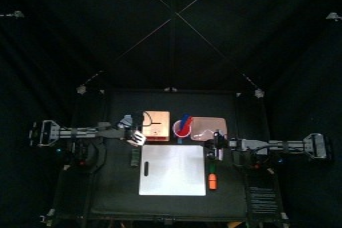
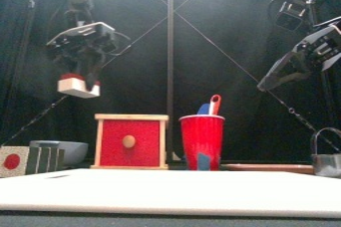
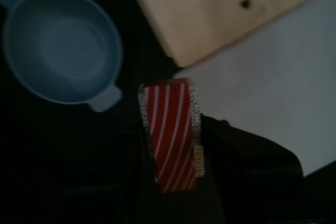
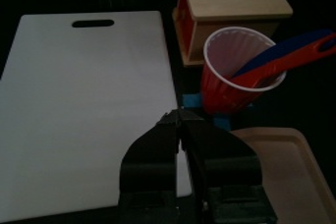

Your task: Place salmon sushi in bowl

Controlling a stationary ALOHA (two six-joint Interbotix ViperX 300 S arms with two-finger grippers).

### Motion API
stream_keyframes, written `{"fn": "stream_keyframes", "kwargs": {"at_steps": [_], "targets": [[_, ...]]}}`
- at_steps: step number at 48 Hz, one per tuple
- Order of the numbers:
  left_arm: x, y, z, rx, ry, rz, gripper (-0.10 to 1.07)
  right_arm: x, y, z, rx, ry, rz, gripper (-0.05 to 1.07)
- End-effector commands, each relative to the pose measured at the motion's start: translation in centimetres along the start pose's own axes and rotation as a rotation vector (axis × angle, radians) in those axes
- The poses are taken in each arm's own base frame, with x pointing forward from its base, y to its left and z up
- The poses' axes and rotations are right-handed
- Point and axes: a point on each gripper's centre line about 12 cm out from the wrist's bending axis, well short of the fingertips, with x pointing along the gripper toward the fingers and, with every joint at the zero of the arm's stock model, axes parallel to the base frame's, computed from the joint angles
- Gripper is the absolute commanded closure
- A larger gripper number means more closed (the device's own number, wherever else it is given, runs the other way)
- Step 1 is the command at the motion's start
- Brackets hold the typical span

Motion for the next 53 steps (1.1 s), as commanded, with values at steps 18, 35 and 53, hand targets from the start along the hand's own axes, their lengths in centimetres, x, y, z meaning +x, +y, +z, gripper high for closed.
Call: {"fn": "stream_keyframes", "kwargs": {"at_steps": [18, 35, 53], "targets": [[5.6, 4.7, 1.0, -0.021, -0.138, -0.096, 0.31, 0.1, -0.5, 1.0, 0.040, -0.023, -0.019, 1.01], [8.9, 3.6, 2.1, 0.020, -0.111, -0.080, 0.22, 0.2, -0.5, 0.8, 0.055, -0.019, -0.020, 1.01], [7.3, 3.4, 2.9, 0.104, -0.210, -0.115, -0.05, 0.2, -0.7, 0.7, 0.062, -0.017, -0.028, 1.01]]}}
